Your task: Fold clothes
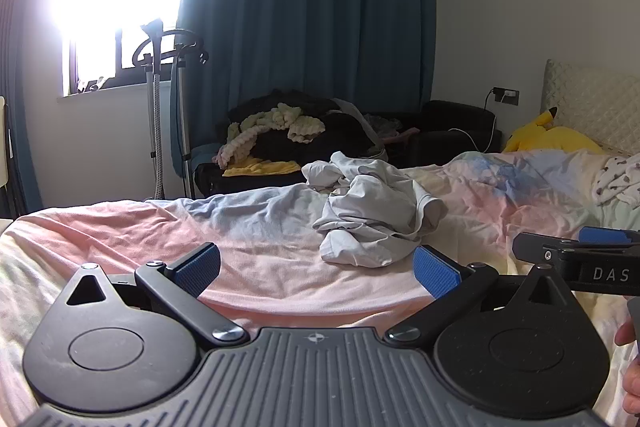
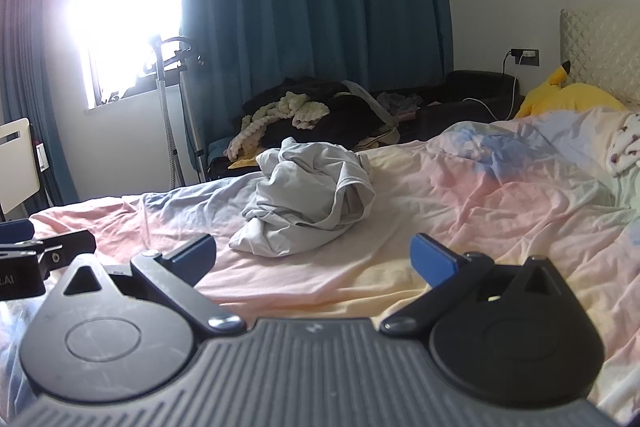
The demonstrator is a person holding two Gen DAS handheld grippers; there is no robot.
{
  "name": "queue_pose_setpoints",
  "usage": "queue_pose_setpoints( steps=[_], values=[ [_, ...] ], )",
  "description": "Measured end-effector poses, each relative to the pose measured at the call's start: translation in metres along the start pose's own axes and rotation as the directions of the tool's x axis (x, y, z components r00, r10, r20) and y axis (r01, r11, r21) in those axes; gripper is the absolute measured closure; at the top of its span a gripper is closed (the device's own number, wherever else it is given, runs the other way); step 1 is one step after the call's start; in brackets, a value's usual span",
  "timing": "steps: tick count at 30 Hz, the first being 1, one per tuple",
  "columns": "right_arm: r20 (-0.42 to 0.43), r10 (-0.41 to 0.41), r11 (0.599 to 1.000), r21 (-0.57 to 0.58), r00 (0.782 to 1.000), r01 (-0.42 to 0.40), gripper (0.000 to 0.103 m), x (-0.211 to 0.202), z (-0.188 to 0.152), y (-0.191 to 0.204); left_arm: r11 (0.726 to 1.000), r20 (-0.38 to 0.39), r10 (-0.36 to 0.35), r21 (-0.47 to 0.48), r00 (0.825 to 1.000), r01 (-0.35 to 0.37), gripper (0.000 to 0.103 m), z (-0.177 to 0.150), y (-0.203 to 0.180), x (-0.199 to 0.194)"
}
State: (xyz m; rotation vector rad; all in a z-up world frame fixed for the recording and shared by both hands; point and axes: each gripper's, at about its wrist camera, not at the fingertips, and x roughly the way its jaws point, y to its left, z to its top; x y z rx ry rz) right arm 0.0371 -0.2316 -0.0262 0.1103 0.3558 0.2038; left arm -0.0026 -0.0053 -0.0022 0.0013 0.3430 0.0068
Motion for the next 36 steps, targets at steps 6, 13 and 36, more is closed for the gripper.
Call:
queue_pose_setpoints(
  steps=[6, 13, 36],
  values=[
    [0.0, 0.007, 1.0, -0.006, 1.0, -0.007, 0.0, 0.001, -0.001, 0.0, 1.0, -0.003, 0.0, -0.005, 1.0, 0.0, 0.0, 0.0, 0.002, 0.003],
    [0.013, -0.005, 1.0, -0.001, 1.0, 0.005, 0.0, 0.0, -0.002, -0.001, 1.0, 0.0, 0.002, -0.011, 1.0, -0.002, 0.0, -0.002, 0.004, 0.004],
    [-0.007, -0.001, 1.0, 0.005, 1.0, 0.001, 0.0, 0.002, -0.004, -0.008, 1.0, -0.024, -0.007, 0.004, 1.0, 0.007, 0.0, -0.013, -0.004, 0.013]
  ],
)
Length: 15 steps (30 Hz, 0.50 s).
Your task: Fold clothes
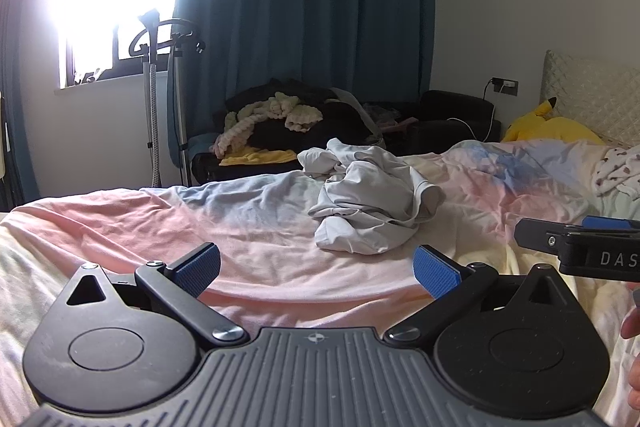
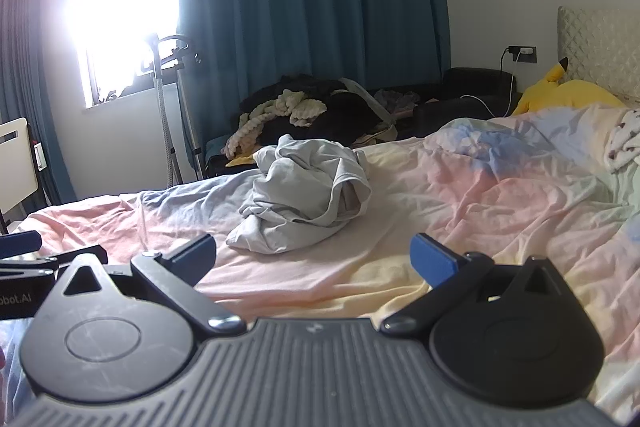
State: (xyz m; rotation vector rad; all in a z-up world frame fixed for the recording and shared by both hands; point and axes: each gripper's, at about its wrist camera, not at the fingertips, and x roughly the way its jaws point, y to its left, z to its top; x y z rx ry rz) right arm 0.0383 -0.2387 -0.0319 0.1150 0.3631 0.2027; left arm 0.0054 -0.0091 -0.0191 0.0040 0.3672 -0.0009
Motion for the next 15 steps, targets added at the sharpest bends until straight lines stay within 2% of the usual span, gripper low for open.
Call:
queue_pose_setpoints(
  steps=[8, 15],
  values=[
    [0.004, -0.009, 1.0, 0.009, 1.0, 0.009, 0.0, -0.002, 0.0, 0.0, 1.0, 0.002, -0.01, -0.003, 1.0, 0.01, 0.0, -0.001, 0.0, 0.002],
    [0.022, -0.051, 0.998, 0.038, 0.998, 0.05, 0.0, -0.004, 0.001, -0.006, 1.0, 0.0, -0.018, 0.023, 1.0, 0.018, 0.0, 0.003, -0.01, 0.016]
  ],
)
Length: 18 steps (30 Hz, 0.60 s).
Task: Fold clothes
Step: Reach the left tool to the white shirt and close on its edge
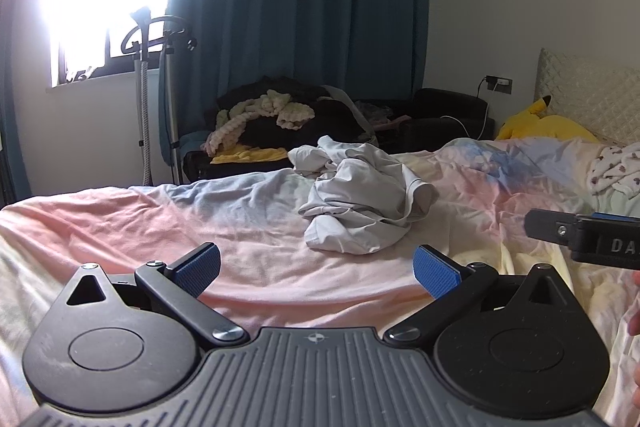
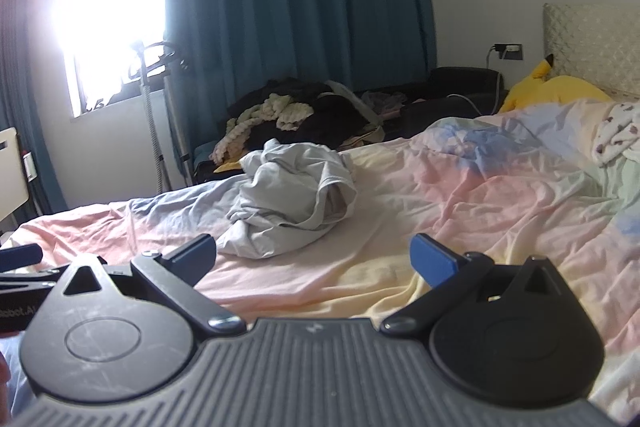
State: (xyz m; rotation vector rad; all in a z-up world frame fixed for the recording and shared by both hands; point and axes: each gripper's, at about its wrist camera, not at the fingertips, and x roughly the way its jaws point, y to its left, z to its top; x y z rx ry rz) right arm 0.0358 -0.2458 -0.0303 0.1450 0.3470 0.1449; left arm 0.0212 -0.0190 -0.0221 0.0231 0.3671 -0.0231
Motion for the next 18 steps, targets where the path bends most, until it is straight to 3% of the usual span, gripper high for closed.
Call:
queue_pose_setpoints(
  steps=[10, 18],
  values=[
    [-0.001, -0.087, 0.993, 0.086, 0.996, 0.087, 0.0, 0.008, 0.002, -0.028, 0.985, -0.025, -0.025, 0.172, 0.999, 0.029, 0.001, 0.025, -0.065, 0.093],
    [-0.031, -0.127, 0.983, 0.127, 0.991, 0.13, 0.0, 0.032, -0.005, -0.052, 0.919, 0.0, 0.004, 0.394, 1.0, -0.004, 0.009, 0.002, -0.122, 0.203]
  ],
)
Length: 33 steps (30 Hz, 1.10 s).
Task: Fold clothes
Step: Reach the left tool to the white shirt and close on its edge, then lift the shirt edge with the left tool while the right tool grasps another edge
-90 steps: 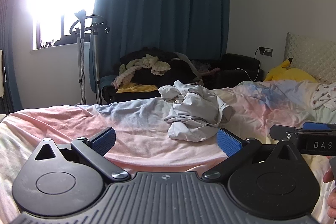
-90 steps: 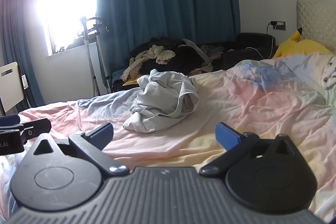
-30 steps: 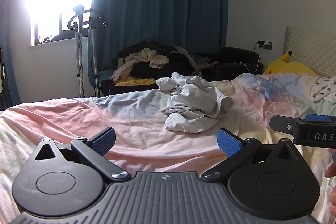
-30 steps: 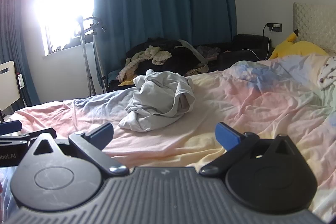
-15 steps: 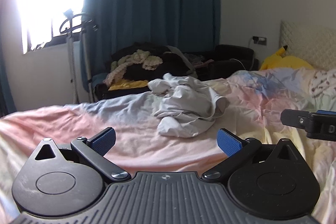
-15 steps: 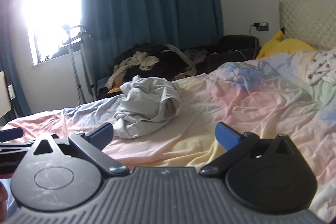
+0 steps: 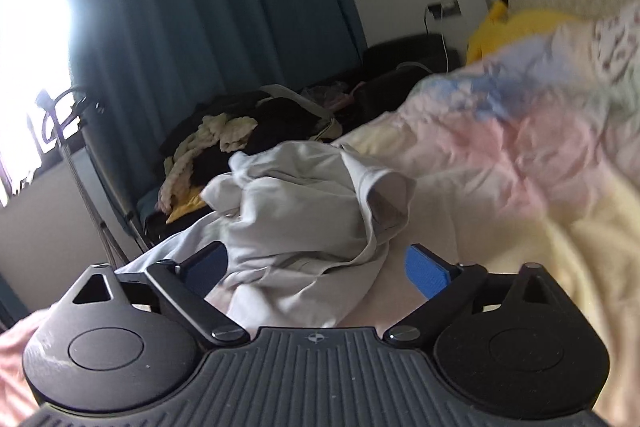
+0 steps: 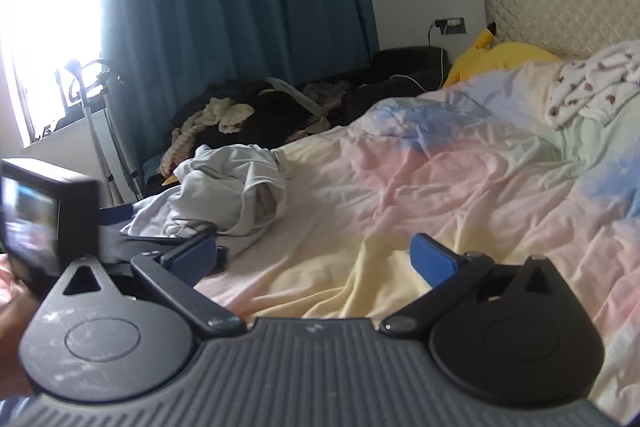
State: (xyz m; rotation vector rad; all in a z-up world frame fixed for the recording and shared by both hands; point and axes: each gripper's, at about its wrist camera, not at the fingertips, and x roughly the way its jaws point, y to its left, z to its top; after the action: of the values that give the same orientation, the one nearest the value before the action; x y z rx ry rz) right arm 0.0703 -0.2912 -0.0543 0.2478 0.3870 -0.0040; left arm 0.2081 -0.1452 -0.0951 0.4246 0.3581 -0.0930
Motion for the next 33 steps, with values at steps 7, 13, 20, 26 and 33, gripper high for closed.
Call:
queue_pose_setpoints(
  steps=[7, 13, 20, 26, 33],
  values=[
    [-0.039, -0.004, 0.999, 0.053, 0.999, 0.006, 0.0, 0.027, -0.005, -0.016, 0.996, -0.05, 0.07, 0.063, 0.996, -0.067, 0.048, -0.014, -0.018, 0.066],
    [-0.056, 0.0, 0.997, 0.072, 0.998, 0.004, 0.0, 0.039, -0.007, -0.02, 0.999, 0.002, 0.032, 0.017, 0.999, -0.032, 0.1, -0.008, -0.01, 0.063],
    [-0.02, 0.014, 0.998, 0.055, 1.0, -0.013, 0.0, 0.035, -0.007, -0.015, 0.992, 0.116, -0.015, -0.119, 0.993, 0.029, 0.101, 0.008, 0.026, -0.011],
    [0.032, 0.048, 0.998, 0.025, 0.998, -0.049, 0.0, 0.021, -0.003, -0.007, 0.976, 0.13, -0.036, -0.209, 0.991, 0.063, 0.102, 0.008, 0.064, -0.082],
    [0.069, 0.119, 0.993, -0.025, 0.99, -0.118, 0.0, 0.004, -0.002, 0.006, 0.965, 0.123, -0.079, -0.241, 0.989, 0.107, 0.102, -0.011, 0.091, -0.155]
  ],
)
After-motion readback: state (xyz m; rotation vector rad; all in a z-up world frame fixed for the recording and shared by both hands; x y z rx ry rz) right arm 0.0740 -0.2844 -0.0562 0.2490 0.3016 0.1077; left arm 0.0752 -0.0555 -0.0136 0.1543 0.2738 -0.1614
